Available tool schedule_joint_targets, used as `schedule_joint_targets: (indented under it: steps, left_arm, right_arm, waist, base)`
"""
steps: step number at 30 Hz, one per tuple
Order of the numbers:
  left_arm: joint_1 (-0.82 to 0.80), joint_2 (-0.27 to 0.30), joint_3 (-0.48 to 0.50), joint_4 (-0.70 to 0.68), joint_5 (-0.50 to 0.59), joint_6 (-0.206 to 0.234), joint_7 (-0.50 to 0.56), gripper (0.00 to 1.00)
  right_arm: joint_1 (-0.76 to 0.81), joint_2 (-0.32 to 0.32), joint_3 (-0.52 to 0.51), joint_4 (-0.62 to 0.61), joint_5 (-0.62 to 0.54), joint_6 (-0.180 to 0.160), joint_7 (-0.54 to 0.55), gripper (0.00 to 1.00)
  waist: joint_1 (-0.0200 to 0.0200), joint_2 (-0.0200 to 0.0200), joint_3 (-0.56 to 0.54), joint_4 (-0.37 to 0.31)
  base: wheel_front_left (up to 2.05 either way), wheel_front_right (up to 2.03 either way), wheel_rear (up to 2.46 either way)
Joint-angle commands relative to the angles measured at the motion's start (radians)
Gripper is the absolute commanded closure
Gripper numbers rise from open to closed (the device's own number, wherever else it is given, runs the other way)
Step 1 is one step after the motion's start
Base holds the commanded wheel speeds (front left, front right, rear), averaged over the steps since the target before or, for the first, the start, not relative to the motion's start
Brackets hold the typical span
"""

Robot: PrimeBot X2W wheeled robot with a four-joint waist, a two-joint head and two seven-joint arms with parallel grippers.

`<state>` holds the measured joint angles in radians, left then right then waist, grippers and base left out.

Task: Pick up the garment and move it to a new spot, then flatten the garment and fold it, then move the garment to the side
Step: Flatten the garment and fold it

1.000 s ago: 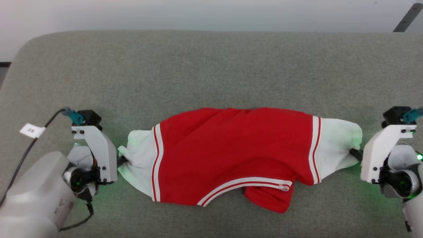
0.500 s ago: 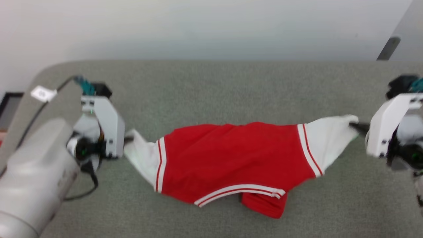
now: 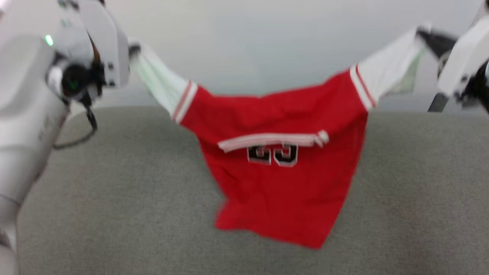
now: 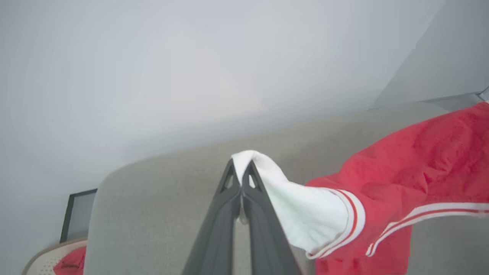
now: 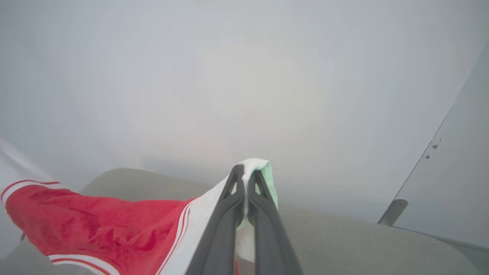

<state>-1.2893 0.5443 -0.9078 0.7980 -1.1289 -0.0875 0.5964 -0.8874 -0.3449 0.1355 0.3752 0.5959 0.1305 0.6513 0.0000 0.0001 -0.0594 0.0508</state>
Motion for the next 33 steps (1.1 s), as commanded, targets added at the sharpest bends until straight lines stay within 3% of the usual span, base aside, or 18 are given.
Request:
schedule_joint_targets:
  steps: [1,7,13,17,21,23,26,27,33]
  left_arm:
    - [-0.039,-0.005,0.011,0.008,0.011,0.005,-0.022,1.00]
    - [-0.129,-0.027,0.037,0.027,0.018,0.001,-0.063,1.00]
    - [-0.181,-0.043,0.047,0.039,0.011,0.012,-0.050,1.00]
    - [-0.205,-0.042,0.047,0.038,0.021,0.016,-0.053,1.00]
    - [-0.265,-0.041,0.061,0.026,0.041,0.027,-0.097,1.00]
    - [-0.291,-0.051,0.067,0.034,0.055,0.032,-0.143,1.00]
    - [-0.382,-0.081,0.088,0.069,0.097,0.045,-0.275,1.00]
    - [-0.382,-0.081,0.088,0.069,0.097,0.045,-0.275,1.00]
    - [-0.528,-0.145,0.178,0.158,0.101,0.071,-0.551,1.00]
  right_arm:
    - [-0.044,0.013,-0.003,0.015,-0.011,0.001,-0.041,1.00]
    - [-0.168,0.042,0.003,0.081,-0.021,0.000,-0.138,1.00]
    - [-0.256,0.051,0.021,0.145,-0.033,0.000,-0.158,1.00]
    - [-0.300,0.054,0.021,0.176,-0.035,0.000,-0.164,1.00]
    - [-0.392,0.046,0.022,0.203,-0.088,0.000,-0.211,1.00]
    - [-0.444,0.044,0.029,0.223,-0.142,0.000,-0.283,1.00]
    - [-0.554,0.048,0.053,0.289,-0.298,0.000,-0.508,1.00]
    - [-0.554,0.048,0.053,0.289,-0.298,0.000,-0.508,1.00]
    - [-0.709,0.054,0.001,0.420,-0.546,0.000,-0.865,1.00]
  waist:
    - [0.0000,-0.0001,-0.022,0.004]
    - [0.0000,-0.0001,-0.033,0.006]
    - [0.0000,-0.0001,-0.009,0.008]
    - [0.0000,-0.0001,0.053,0.002]
    - [0.0000,-0.0001,0.186,-0.009]
    - [0.0000,-0.0001,0.262,-0.014]
    - [0.0000,-0.0001,0.398,-0.023]
    - [0.0000,-0.0001,0.398,-0.023]
    - [0.0000,-0.0001,0.549,-0.021]
  base:
    - [0.00,0.00,0.00]
    - [0.00,0.00,0.00]
    - [0.00,0.00,0.00]
    - [0.00,0.00,0.00]
    - [0.00,0.00,0.00]
    - [0.00,0.00,0.00]
    - [0.00,0.00,0.00]
    - [0.00,0.00,0.00]
    - [0.00,0.00,0.00]
